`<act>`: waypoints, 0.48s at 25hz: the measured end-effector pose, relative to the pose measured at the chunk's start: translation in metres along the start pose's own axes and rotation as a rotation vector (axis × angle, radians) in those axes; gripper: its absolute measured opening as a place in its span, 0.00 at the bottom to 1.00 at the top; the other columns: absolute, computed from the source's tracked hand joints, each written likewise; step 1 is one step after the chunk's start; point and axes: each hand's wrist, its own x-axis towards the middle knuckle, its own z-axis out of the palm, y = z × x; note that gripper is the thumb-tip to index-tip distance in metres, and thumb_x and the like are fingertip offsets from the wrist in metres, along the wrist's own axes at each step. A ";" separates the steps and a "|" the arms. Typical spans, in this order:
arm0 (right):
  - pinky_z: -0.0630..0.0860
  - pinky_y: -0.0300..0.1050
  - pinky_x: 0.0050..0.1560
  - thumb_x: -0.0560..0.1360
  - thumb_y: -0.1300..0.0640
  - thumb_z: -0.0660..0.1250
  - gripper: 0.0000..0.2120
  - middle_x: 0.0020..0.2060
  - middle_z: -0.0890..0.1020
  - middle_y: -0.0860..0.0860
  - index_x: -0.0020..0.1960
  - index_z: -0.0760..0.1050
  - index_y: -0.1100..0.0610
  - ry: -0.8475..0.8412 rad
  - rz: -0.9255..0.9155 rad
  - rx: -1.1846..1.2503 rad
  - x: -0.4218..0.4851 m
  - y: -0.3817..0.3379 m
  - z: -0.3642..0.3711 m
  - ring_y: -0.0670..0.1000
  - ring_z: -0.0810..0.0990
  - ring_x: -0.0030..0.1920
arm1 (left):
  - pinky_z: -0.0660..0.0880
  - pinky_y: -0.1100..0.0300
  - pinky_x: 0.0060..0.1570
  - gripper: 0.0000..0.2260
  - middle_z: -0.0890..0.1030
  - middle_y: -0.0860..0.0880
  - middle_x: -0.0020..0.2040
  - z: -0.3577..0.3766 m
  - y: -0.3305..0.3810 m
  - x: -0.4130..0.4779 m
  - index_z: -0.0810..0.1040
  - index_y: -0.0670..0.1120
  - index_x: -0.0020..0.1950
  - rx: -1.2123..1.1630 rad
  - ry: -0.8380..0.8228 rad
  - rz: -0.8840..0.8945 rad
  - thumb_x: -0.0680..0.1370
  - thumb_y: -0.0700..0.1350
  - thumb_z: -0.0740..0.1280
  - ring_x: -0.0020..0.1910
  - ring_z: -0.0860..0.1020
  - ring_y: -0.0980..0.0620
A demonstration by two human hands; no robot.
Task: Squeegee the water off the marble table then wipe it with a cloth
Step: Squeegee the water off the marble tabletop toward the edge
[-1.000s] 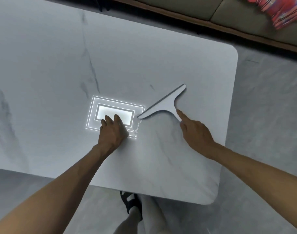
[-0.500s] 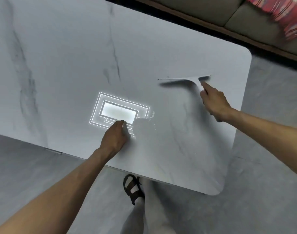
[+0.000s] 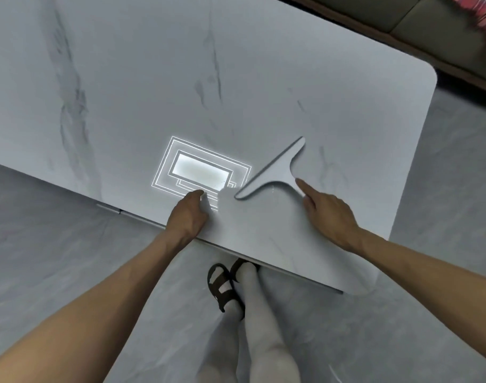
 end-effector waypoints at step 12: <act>0.71 0.44 0.52 0.81 0.43 0.51 0.19 0.59 0.79 0.41 0.72 0.59 0.33 -0.140 -0.343 -0.075 0.000 -0.056 -0.001 0.49 0.76 0.61 | 0.72 0.51 0.43 0.17 0.82 0.37 0.44 0.006 -0.045 -0.017 0.80 0.36 0.45 -0.111 0.366 -0.143 0.80 0.46 0.56 0.46 0.78 0.37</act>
